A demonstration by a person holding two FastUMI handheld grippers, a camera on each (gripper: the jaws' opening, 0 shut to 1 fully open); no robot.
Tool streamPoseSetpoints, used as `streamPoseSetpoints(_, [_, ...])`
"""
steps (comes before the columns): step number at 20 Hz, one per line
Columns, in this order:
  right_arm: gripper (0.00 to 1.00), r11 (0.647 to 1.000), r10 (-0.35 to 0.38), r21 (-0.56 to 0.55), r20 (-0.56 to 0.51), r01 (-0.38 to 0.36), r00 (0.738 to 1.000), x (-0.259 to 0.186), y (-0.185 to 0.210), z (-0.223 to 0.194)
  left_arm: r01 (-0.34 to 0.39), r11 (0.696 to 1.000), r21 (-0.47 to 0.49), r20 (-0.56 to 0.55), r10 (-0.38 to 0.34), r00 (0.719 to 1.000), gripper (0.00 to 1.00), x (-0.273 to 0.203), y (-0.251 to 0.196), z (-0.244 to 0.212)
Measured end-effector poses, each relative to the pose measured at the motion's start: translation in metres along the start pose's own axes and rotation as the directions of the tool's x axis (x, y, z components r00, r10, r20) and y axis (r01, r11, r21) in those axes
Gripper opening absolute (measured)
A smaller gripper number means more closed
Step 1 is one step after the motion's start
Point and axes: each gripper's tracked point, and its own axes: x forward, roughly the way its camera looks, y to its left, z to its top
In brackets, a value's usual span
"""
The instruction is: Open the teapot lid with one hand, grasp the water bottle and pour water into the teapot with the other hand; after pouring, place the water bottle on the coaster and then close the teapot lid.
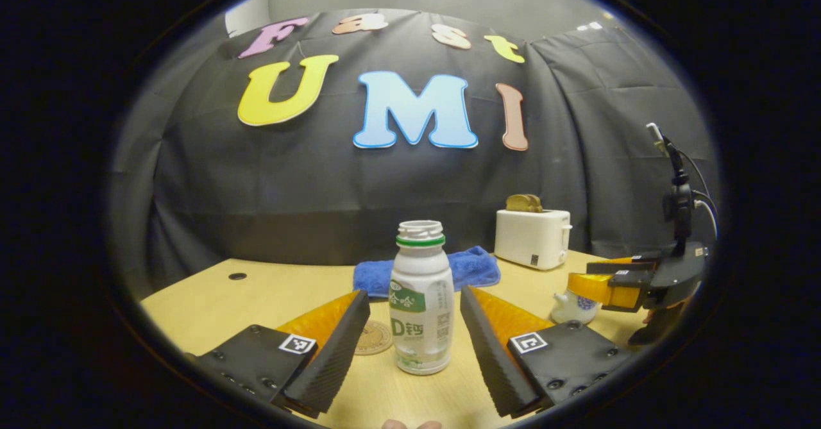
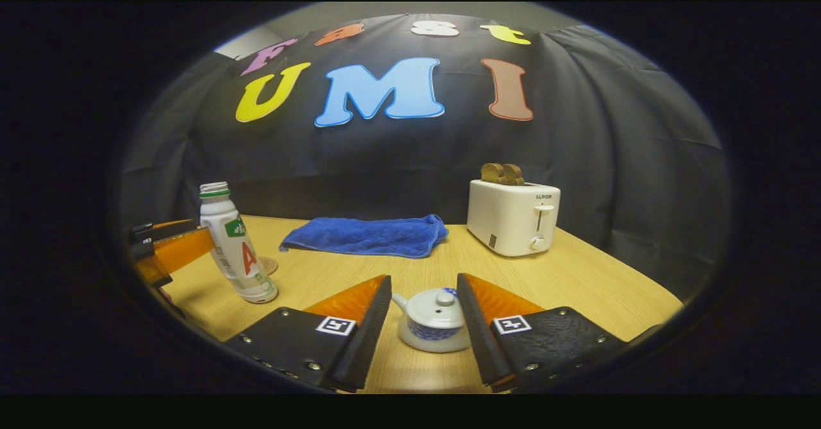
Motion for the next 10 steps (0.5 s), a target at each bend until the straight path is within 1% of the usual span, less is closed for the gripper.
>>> streamPoseSetpoints(1, [0.61, 1.000, -0.007, 0.001, -0.012, 0.007, 1.000, 0.001, -0.002, -0.004, 0.000, 1.000, -0.001, 0.003, 0.000, 1.000, 0.96, 0.000, 0.001, 0.002])
streamPoseSetpoints(6, [0.61, 1.000, -0.011, -0.010, -0.006, 0.011, 1.000, 0.001, -0.002, -0.003, 0.001, 1.000, 0.006, -0.013, -0.001, 1.000, 0.96, 0.005, 0.001, -0.007])
streamPoseSetpoints(7, [0.61, 0.999, -0.038, -0.021, -0.003, 0.038, 0.999, 0.003, -0.008, -0.002, 0.001, 1.000, 0.005, -0.016, -0.001, 1.000, 0.96, 0.005, 0.001, -0.007])
streamPoseSetpoints(8, [0.32, 0.999, -0.053, -0.009, 0.014, 0.053, 0.999, 0.007, -0.014, 0.002, 0.000, 1.000, 0.003, -0.016, 0.000, 1.000, 0.97, 0.003, 0.001, -0.006])
streamPoseSetpoints(9, [0.02, 0.999, -0.039, -0.006, 0.003, 0.039, 0.999, 0.003, -0.011, -0.001, -0.002, 1.000, 0.003, -0.015, 0.002, 1.000, 0.97, 0.003, 0.001, -0.005])
streamPoseSetpoints(10, [0.27, 0.999, -0.029, -0.017, 0.000, 0.029, 1.000, 0.002, -0.009, -0.001, -0.003, 1.000, 0.002, -0.011, 0.003, 1.000, 0.97, 0.003, 0.002, -0.005])
